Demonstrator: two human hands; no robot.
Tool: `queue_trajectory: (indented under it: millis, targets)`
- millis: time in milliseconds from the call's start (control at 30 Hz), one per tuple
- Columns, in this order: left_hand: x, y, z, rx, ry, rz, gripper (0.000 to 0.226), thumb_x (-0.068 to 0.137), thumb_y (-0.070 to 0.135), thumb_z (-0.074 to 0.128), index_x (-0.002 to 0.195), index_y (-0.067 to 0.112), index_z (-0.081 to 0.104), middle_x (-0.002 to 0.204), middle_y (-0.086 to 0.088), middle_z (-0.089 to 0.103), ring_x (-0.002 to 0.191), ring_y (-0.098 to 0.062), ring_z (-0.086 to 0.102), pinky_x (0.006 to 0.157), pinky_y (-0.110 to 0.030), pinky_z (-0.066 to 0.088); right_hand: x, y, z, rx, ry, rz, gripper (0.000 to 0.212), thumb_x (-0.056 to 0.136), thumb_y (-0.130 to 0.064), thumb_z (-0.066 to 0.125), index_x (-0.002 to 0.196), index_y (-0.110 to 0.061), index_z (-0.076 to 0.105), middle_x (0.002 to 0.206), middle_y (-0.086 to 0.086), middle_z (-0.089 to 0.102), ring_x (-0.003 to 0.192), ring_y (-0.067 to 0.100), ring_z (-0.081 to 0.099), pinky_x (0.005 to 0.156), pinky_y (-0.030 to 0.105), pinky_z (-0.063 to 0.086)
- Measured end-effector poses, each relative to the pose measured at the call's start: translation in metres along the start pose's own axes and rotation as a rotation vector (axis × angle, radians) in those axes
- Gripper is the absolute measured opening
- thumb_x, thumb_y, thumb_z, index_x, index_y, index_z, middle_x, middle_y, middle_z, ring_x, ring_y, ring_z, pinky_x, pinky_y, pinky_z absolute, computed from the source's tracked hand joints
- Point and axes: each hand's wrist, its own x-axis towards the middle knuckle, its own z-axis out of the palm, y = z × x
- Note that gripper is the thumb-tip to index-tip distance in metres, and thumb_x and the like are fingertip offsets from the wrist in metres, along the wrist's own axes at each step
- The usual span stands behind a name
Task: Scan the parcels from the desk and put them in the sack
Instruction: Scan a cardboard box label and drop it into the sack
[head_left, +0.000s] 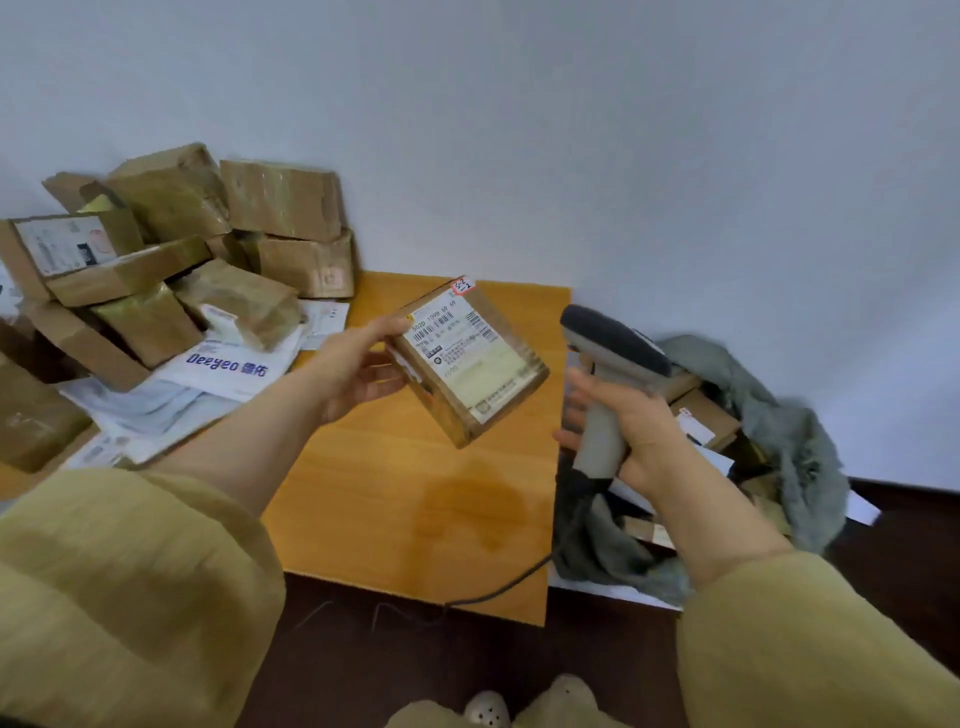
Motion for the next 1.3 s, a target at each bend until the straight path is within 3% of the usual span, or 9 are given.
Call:
queue_trajectory:
  millis: [133, 233, 433, 533, 633, 767, 867, 1133, 1300]
  targets:
    - [0.012, -0.026, 0.077, 0.026, -0.181, -0.109, 0.049, 0.060, 0.037, 0.072, 0.102, 0.014, 0.061, 0.090, -0.009, 0.060, 0.079, -0.021, 0.061, 0.070, -0.030, 0.058, -0.002, 0.007, -0.058, 0.118, 0.069, 0.040, 0.062, 0.052, -0.024, 0.084, 0.108, -0.007, 0.063, 0.097, 0.019, 0.067, 0.093, 0.036, 0.066, 0.074, 0.051, 0.058]
    - [0.018, -0.041, 0.134, 0.025, -0.230, -0.157, 0.046, 0.060, 0.036, 0.071, 0.099, 0.014, 0.061, 0.090, -0.009, 0.060, 0.079, -0.021, 0.061, 0.076, -0.032, 0.057, 0.002, 0.009, -0.104, 0.188, 0.082, 0.035, 0.059, 0.052, -0.018, 0.084, 0.107, -0.006, 0.064, 0.102, 0.021, 0.070, 0.089, 0.034, 0.070, 0.077, 0.056, 0.057]
    - [0.046, -0.081, 0.258, 0.112, -0.277, -0.247, 0.041, 0.064, 0.040, 0.074, 0.096, 0.017, 0.064, 0.087, -0.008, 0.066, 0.081, -0.019, 0.063, 0.086, -0.036, 0.055, 0.040, 0.005, -0.220, 0.294, 0.295, 0.139, 0.088, 0.043, -0.021, 0.092, 0.123, -0.003, 0.060, 0.111, 0.020, 0.069, 0.092, 0.031, 0.070, 0.059, 0.036, 0.057]
    - [0.071, -0.109, 0.330, 0.170, -0.204, -0.251, 0.050, 0.070, 0.034, 0.080, 0.107, 0.008, 0.059, 0.082, -0.003, 0.072, 0.069, -0.012, 0.069, 0.068, -0.027, 0.058, 0.061, 0.004, -0.286, 0.276, 0.427, 0.173, 0.055, 0.069, -0.018, 0.084, 0.119, -0.008, 0.063, 0.101, 0.014, 0.069, 0.087, 0.026, 0.068, 0.051, 0.030, 0.055]
    - [0.103, -0.141, 0.396, 0.354, -0.173, -0.276, 0.104, 0.042, 0.056, 0.085, 0.127, 0.005, 0.050, 0.113, -0.011, 0.067, 0.097, -0.025, 0.067, 0.090, -0.042, 0.055, 0.078, 0.005, -0.342, 0.311, 0.522, 0.220, 0.032, 0.082, -0.011, 0.073, 0.113, -0.005, 0.065, 0.086, 0.012, 0.067, 0.071, 0.022, 0.067, 0.048, 0.026, 0.051]
    - [0.123, -0.165, 0.478, 0.556, -0.157, -0.251, 0.071, 0.065, 0.047, 0.078, 0.121, 0.010, 0.054, 0.114, -0.006, 0.061, 0.106, -0.023, 0.058, 0.094, -0.039, 0.050, 0.097, 0.010, -0.395, 0.358, 0.600, 0.261, 0.006, 0.086, -0.005, 0.068, 0.091, -0.004, 0.065, 0.063, 0.010, 0.067, 0.047, 0.016, 0.064, 0.044, 0.024, 0.049]
    - [0.146, -0.186, 0.528, 0.750, -0.129, -0.155, 0.084, 0.066, 0.046, 0.081, 0.131, 0.008, 0.042, 0.131, -0.012, 0.045, 0.121, -0.027, 0.044, 0.100, -0.037, 0.042, 0.107, 0.015, -0.424, 0.376, 0.630, 0.263, 0.005, 0.085, -0.004, 0.068, 0.082, -0.008, 0.066, 0.057, 0.008, 0.066, 0.047, 0.015, 0.063, 0.045, 0.024, 0.049]
    - [0.178, -0.251, 0.584, 1.091, -0.151, 0.077, 0.112, 0.063, 0.051, 0.083, 0.142, 0.003, 0.020, 0.141, -0.016, 0.028, 0.131, -0.031, 0.034, 0.104, -0.038, 0.036, 0.131, 0.039, -0.465, 0.371, 0.650, 0.264, 0.004, 0.084, -0.004, 0.068, 0.087, -0.007, 0.066, 0.067, 0.012, 0.064, 0.050, 0.018, 0.061, 0.048, 0.027, 0.047]
    - [0.179, -0.267, 0.578, 1.389, -0.246, 0.075, 0.119, 0.074, 0.048, 0.076, 0.151, 0.004, -0.004, 0.158, -0.015, 0.011, 0.146, -0.032, 0.005, 0.118, -0.042, 0.012, 0.138, 0.043, -0.458, 0.365, 0.617, 0.327, 0.003, 0.085, -0.005, 0.068, 0.085, -0.007, 0.066, 0.062, 0.011, 0.065, 0.050, 0.018, 0.062, 0.049, 0.027, 0.049]
